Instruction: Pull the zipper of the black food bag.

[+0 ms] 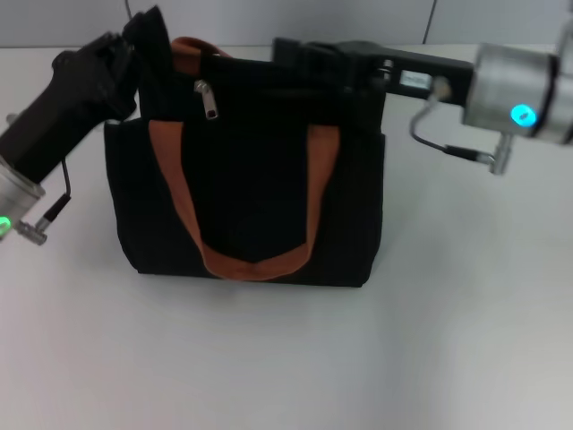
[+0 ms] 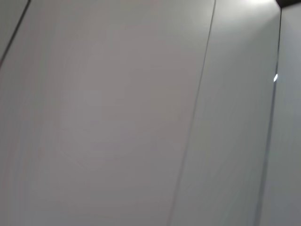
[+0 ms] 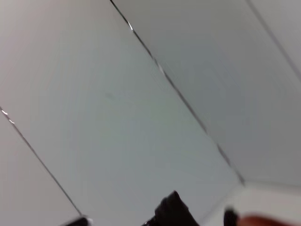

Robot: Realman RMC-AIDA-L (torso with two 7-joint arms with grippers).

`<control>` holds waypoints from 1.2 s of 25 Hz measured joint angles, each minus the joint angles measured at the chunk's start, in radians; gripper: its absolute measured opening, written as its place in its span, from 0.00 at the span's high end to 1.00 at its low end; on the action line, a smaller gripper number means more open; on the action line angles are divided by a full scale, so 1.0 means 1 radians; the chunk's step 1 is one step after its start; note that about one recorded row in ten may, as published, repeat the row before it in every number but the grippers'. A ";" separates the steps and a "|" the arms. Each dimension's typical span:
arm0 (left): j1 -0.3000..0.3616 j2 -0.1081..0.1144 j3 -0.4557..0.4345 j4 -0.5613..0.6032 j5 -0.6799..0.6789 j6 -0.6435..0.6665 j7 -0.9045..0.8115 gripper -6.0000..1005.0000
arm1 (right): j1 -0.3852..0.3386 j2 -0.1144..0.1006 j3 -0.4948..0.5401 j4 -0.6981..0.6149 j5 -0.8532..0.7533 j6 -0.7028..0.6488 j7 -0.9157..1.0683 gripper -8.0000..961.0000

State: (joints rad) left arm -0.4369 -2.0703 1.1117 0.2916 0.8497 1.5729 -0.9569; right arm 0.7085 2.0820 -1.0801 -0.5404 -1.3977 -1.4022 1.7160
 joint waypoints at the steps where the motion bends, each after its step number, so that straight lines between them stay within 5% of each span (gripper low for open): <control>1: 0.014 0.003 0.028 0.078 0.004 0.000 -0.135 0.92 | -0.040 0.002 -0.001 0.007 0.040 -0.034 -0.122 0.97; 5: 0.025 0.003 0.044 0.160 0.032 -0.001 -0.260 0.91 | -0.083 0.006 -0.009 0.028 0.065 -0.080 -0.352 0.97; 11: -0.024 -0.006 0.051 0.184 0.064 -0.014 -0.417 0.91 | -0.109 0.012 -0.070 0.179 0.194 -0.137 -0.996 0.90; 16: -0.061 -0.008 0.068 0.183 0.064 -0.045 -0.451 0.91 | -0.113 0.012 -0.079 0.217 0.213 -0.121 -1.178 0.82; 22: -0.079 -0.009 0.091 0.183 0.059 -0.088 -0.453 0.91 | -0.105 0.012 -0.086 0.212 0.214 -0.123 -1.127 0.77; 30: -0.099 -0.010 0.100 0.186 0.054 -0.083 -0.455 0.91 | -0.087 0.003 -0.088 0.163 0.208 -0.108 -0.625 0.63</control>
State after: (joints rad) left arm -0.5354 -2.0801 1.2121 0.4778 0.9033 1.4896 -1.4120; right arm 0.6218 2.0850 -1.1680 -0.3774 -1.1901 -1.5098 1.0908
